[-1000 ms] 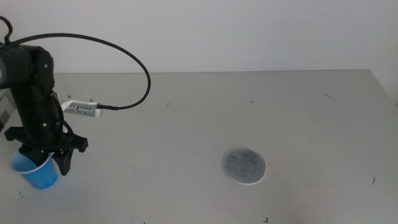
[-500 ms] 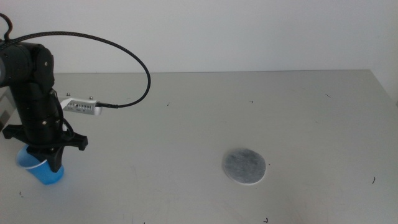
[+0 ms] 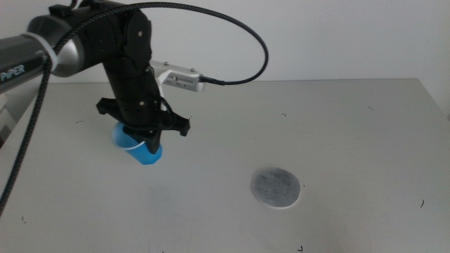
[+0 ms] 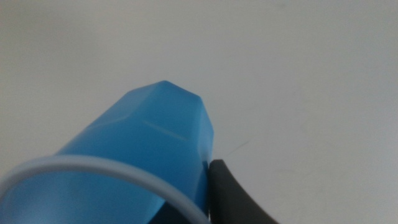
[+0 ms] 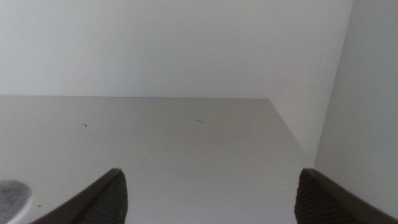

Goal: Place an empty cup on a cup mat.

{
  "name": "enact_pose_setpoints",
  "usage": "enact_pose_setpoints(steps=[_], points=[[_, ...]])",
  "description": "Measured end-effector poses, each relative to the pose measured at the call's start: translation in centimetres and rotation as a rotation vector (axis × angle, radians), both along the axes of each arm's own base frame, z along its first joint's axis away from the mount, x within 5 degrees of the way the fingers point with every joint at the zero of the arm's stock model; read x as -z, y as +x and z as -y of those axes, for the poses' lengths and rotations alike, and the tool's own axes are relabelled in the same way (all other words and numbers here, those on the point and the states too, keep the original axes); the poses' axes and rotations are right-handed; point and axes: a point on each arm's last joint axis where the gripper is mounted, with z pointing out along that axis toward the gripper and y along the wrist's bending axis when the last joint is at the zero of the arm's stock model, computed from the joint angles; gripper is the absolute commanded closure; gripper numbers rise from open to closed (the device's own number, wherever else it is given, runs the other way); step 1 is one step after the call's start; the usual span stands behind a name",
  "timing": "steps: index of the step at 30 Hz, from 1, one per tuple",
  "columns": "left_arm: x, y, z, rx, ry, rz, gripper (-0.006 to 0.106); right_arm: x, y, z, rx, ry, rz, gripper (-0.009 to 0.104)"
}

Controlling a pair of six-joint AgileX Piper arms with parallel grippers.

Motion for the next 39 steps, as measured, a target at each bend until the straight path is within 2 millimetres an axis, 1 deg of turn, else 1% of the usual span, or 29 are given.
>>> enact_pose_setpoints(steps=[5, 8, 13, 17, 21, 23, 26, 30, 35, 39], points=[[-0.1, -0.2, 5.1, 0.09, -0.041, 0.016, 0.1, 0.0, 0.0, 0.0, 0.0, 0.0, 0.0, 0.001], [0.2, -0.5, 8.0, 0.138, -0.053, 0.019, 0.1, 0.0, 0.0, 0.0, 0.0, 0.0, 0.0, 0.001], [0.7, -0.8, 12.2, 0.199, -0.072, 0.037, 0.1, 0.0, 0.0, 0.0, 0.0, 0.0, 0.0, 0.001], [1.2, -1.0, 15.3, 0.249, -0.089, 0.053, 0.1, 0.0, 0.0, 0.0, 0.0, 0.0, 0.0, 0.001], [2.2, -1.3, 17.6, 0.29, -0.093, 0.054, 0.1, 0.0, 0.0, 0.0, 0.0, 0.0, 0.0, 0.001], [2.5, -1.5, 18.6, 0.307, -0.096, 0.057, 0.1, 0.0, 0.0, 0.0, 0.0, 0.0, 0.0, 0.001], [2.6, -2.0, 19.5, 0.326, -0.099, 0.058, 0.1, 0.0, 0.0, 0.0, 0.0, 0.0, 0.0, 0.001], [2.7, -2.2, 19.8, 0.332, -0.104, 0.052, 0.1, 0.0, 0.0, 0.0, 0.0, 0.0, 0.0, 0.001], [4.0, -2.3, 20.2, 0.32, -0.126, 0.003, 0.1, 0.0, 0.0, 0.0, 0.0, 0.0, 0.0, 0.001], [4.1, -2.4, 20.4, 0.318, -0.138, -0.008, 0.1, 0.0, 0.0, 0.0, 0.0, 0.0, 0.0, 0.001]])
